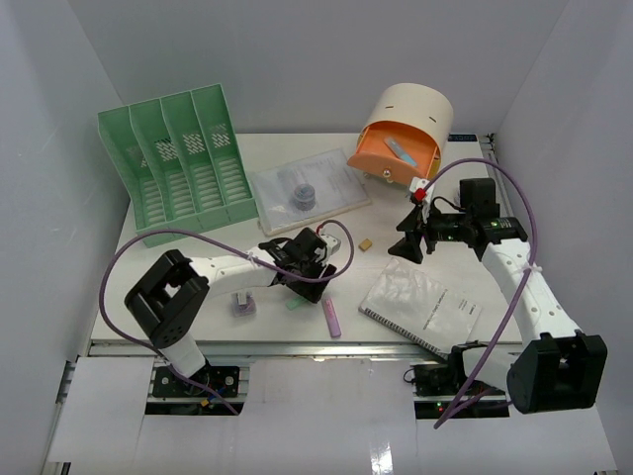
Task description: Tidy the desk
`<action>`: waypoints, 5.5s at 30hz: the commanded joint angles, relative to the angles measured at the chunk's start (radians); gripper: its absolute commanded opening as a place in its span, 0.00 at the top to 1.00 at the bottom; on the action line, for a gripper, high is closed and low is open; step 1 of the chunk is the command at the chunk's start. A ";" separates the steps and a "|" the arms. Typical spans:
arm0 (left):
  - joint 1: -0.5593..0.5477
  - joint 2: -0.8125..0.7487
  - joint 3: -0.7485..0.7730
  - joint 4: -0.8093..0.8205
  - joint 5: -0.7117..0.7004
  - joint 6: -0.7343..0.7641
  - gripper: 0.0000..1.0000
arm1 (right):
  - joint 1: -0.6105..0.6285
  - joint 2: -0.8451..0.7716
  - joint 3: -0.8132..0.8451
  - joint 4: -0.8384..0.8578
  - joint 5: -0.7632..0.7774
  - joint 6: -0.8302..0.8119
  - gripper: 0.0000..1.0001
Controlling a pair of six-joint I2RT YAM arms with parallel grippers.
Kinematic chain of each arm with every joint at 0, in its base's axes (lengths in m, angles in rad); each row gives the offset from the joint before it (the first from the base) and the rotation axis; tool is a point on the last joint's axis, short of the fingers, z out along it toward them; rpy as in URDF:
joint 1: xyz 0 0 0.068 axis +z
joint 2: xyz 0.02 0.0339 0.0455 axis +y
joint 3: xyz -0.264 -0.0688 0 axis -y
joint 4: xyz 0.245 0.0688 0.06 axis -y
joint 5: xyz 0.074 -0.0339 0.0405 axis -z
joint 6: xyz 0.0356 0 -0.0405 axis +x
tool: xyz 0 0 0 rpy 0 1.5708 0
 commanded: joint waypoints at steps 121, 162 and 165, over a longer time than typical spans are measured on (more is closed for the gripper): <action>0.168 -1.251 -0.372 0.063 -0.289 -0.185 0.02 | 0.920 0.625 0.187 0.028 0.789 0.698 0.08; 0.168 -1.293 -0.376 0.055 -0.173 -0.196 0.02 | 0.305 0.443 0.855 0.011 0.676 0.009 0.88; 0.168 -1.293 -0.377 0.056 -0.167 -0.198 0.02 | 0.254 0.444 0.852 0.112 0.715 -0.009 0.87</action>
